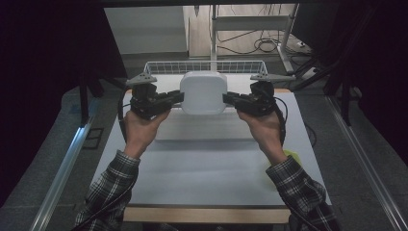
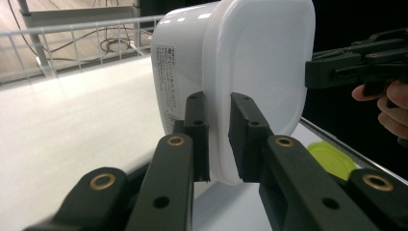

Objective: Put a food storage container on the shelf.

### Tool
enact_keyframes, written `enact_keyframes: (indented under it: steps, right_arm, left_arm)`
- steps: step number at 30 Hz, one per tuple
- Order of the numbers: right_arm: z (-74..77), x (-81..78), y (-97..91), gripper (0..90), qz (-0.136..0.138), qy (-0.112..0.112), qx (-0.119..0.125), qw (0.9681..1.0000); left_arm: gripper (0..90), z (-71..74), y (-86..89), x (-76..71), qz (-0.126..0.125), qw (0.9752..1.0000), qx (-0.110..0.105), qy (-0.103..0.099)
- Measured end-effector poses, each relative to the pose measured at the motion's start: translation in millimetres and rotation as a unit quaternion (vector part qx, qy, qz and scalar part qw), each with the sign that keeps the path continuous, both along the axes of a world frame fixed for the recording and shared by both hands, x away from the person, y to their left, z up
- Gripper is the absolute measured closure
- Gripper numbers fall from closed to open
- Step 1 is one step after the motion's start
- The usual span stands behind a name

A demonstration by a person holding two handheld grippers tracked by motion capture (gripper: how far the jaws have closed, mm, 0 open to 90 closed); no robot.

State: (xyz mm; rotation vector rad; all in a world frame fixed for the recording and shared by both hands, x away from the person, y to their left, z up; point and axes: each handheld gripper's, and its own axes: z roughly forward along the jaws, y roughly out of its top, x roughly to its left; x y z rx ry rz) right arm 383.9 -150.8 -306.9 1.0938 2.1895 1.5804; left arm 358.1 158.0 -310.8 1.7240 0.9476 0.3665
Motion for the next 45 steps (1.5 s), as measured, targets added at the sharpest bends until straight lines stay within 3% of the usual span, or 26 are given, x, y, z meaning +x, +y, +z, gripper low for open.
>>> enact_keyframes:
  steps: [10, 19, 24, 39, 42, 45]
  right_arm:
    - [7.6, 23.5, 1.8, 78.5, -0.011, 0.013, -0.001, 0.9999]
    - [5.3, 32.0, 3.6, 78.4, -0.014, 0.024, -0.006, 0.9996]
    - [5.9, 33.7, 4.0, 77.8, -0.011, 0.023, -0.005, 0.9997]
    - [3.4, 46.3, 6.2, 68.7, -0.011, 0.026, 0.002, 0.9996]
    - [3.9, 47.4, 8.7, 67.2, -0.014, 0.020, -0.007, 0.9997]
    - [4.0, 48.4, 11.6, 65.8, -0.020, 0.013, -0.017, 0.9996]
  left_arm:
    - [78.8, 3.8, -0.1, 25.6, 0.003, 0.9998, -0.006, 0.019]
    - [77.3, -1.4, -1.0, 36.7, 0.007, 0.9994, 0.002, 0.033]
    - [75.1, -4.7, -4.1, 38.9, 0.013, 0.9994, 0.023, 0.022]
    - [63.8, -3.3, -12.3, 45.8, 0.021, 0.9988, 0.043, -0.005]
    - [61.1, -3.8, -15.9, 48.4, 0.026, 0.9978, 0.060, -0.011]
    - [59.5, -3.5, -16.7, 50.9, 0.026, 0.9978, 0.060, -0.011]
